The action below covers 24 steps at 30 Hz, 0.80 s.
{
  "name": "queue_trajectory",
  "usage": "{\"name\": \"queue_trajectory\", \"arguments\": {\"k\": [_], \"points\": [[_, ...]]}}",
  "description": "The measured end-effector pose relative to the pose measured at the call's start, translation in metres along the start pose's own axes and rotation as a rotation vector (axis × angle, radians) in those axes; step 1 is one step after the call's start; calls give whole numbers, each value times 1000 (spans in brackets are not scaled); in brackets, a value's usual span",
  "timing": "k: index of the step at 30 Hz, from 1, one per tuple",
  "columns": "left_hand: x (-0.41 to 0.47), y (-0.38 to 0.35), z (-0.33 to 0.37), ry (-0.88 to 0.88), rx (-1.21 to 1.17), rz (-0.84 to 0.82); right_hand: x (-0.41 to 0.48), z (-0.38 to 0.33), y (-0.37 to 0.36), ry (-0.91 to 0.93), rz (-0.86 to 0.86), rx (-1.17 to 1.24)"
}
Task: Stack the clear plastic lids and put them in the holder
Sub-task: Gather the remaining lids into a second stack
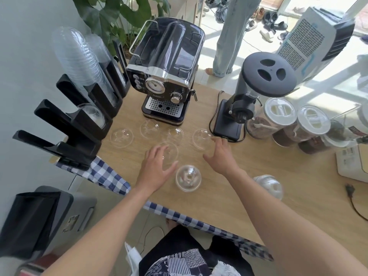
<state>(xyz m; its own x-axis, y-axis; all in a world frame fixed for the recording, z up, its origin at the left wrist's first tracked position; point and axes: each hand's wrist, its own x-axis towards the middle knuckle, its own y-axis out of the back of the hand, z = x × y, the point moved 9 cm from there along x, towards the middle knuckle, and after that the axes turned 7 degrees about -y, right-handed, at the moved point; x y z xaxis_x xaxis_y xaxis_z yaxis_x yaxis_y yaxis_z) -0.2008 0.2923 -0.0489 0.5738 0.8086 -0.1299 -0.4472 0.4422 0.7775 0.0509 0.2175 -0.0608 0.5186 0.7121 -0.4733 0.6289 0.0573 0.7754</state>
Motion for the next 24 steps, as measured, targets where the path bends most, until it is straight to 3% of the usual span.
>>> {"name": "queue_trajectory", "arguments": {"k": [13, 24], "points": [[57, -24, -21, 268, 378, -217, 47, -24, -18, -53, 38, -226], [37, 0, -19, 263, 131, -113, 47, -18, -29, -95, 63, -183]]}}
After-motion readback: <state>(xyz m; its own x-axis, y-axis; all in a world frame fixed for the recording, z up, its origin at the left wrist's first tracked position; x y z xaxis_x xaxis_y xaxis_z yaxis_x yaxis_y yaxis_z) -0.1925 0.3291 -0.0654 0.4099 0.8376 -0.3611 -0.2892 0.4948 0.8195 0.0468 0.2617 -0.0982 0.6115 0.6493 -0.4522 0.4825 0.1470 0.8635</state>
